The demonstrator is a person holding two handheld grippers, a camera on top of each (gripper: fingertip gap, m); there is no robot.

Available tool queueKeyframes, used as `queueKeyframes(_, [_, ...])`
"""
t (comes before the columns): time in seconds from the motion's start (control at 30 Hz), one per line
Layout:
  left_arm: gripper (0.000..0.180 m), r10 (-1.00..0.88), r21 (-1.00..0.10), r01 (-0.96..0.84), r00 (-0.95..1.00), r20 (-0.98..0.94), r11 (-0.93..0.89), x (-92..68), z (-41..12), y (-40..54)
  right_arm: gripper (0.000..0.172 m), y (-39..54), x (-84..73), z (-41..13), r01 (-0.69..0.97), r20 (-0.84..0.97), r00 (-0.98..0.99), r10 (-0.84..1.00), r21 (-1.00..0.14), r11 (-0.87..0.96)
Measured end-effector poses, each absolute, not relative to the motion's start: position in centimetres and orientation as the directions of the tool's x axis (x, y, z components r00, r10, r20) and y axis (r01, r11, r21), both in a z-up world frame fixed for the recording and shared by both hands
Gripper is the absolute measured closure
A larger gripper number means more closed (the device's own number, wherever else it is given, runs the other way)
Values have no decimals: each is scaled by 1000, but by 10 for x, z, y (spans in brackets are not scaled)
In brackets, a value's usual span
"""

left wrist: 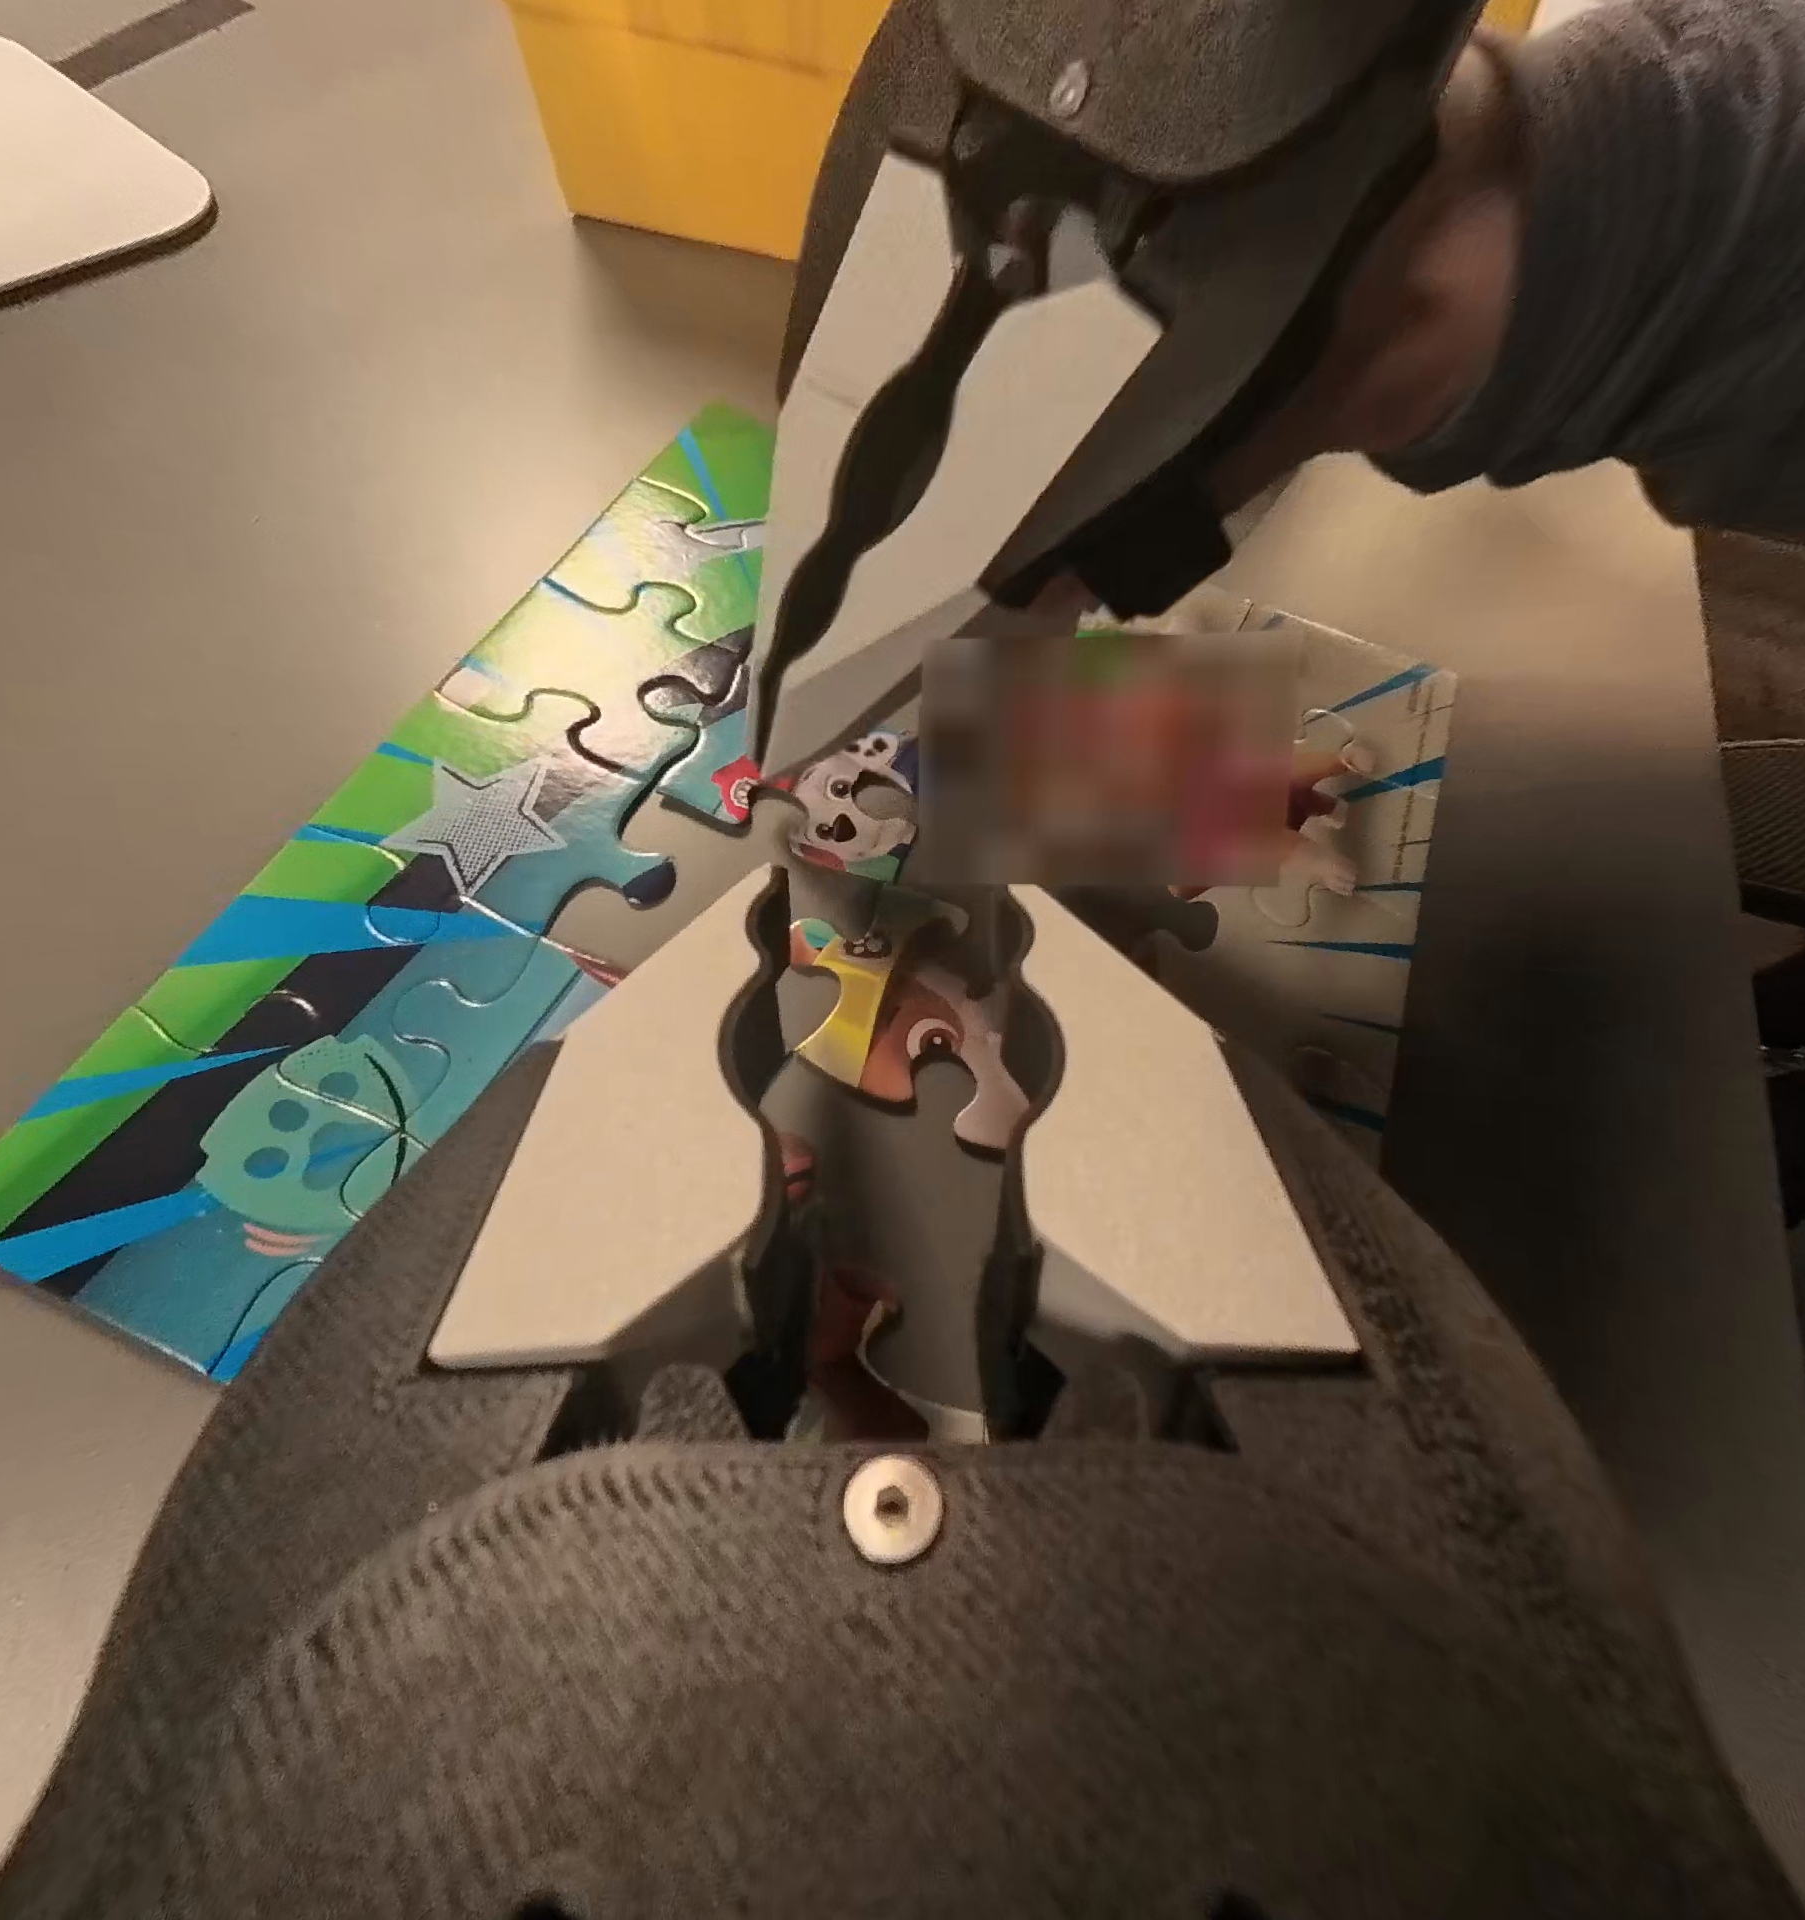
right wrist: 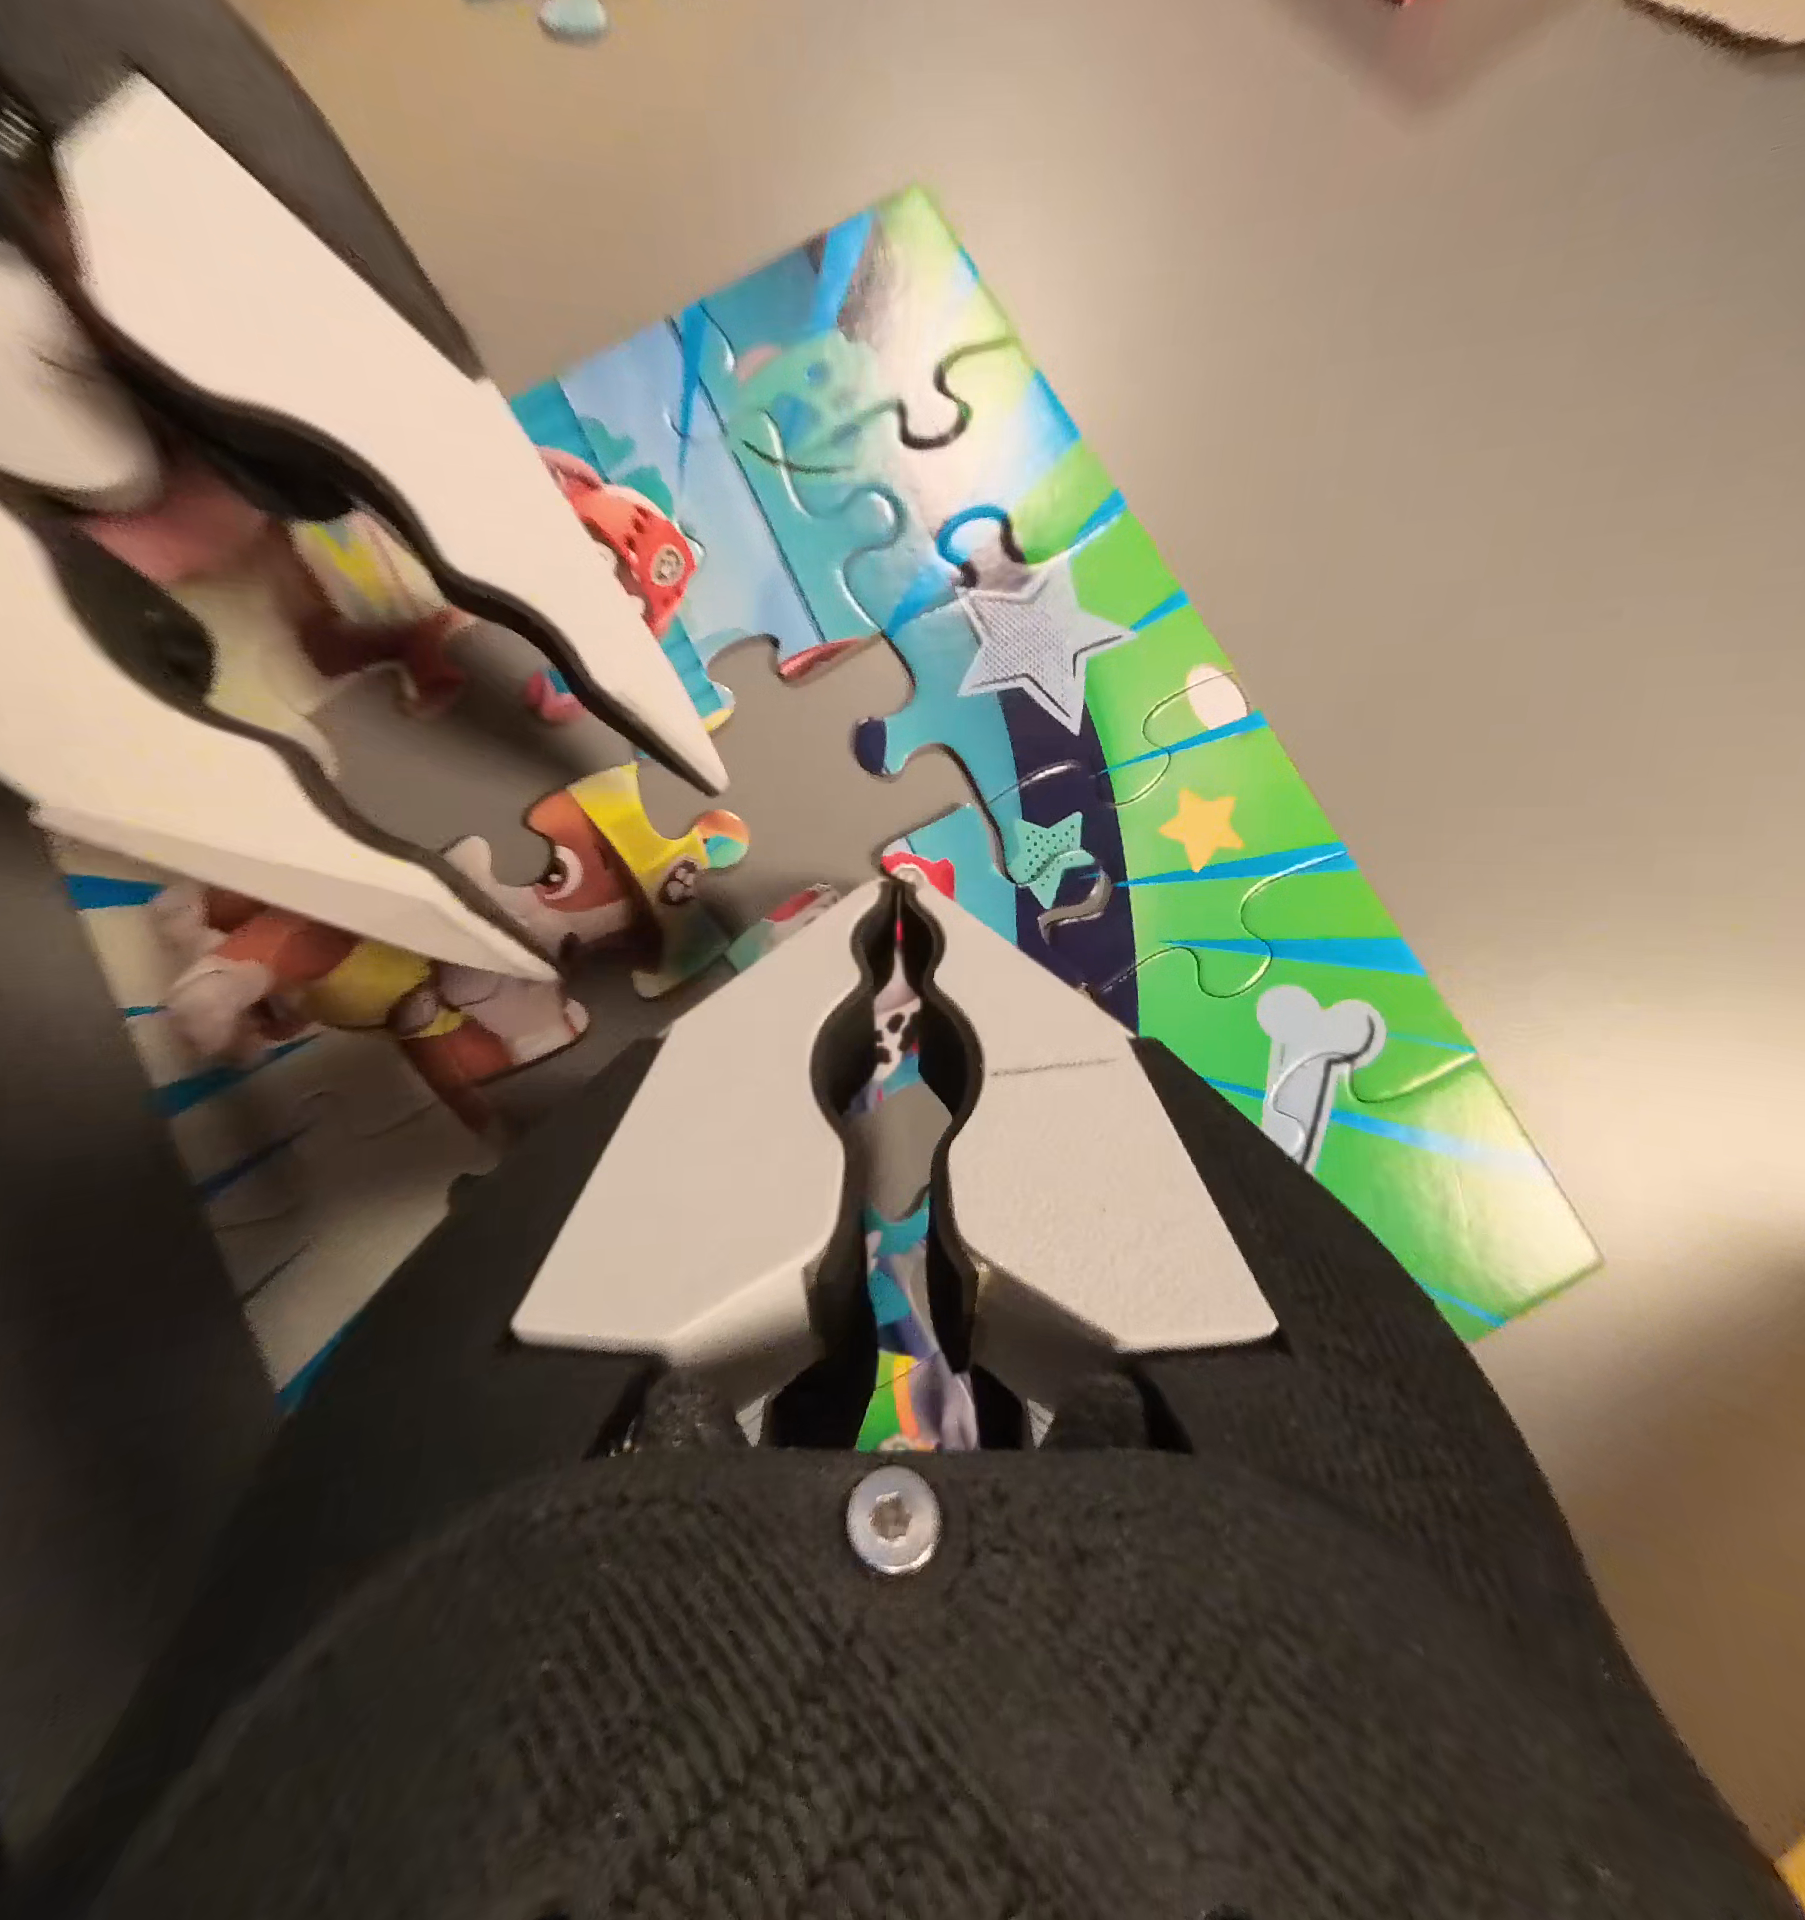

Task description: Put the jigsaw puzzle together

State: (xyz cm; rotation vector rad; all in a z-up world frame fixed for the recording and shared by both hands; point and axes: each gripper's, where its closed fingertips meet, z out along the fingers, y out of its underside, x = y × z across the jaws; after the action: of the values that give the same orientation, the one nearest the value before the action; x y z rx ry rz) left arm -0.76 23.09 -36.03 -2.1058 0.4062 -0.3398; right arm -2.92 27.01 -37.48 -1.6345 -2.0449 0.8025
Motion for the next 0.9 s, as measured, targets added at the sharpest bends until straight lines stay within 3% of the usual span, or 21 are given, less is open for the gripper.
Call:
queueKeyframes(0.6, [143, -416, -839, -179, 907, 61, -513, -7, -363, 231, 172, 284, -29, -381, 772, -5, -119, 993, -629, 89])
queueKeyframes(0.7, [142, -411, -868, -143, 908, 76, -476, -9, -354, 230, 172, 293, -38, -369, 732, -6, -77, 997, -679, 52])
queueKeyframes(0.8, [144, -364, -888, -126, 930, 49, -442, -27, -343, 227, 172, 296, -34, -382, 774, 11, -85, 996, -629, 73])
queueKeyframes(0.9, [146, -217, -909, -107, 976, -18, -403, -63, -328, 217, 172, 295, -34, -382, 758, -2, -87, 996, -649, 65])
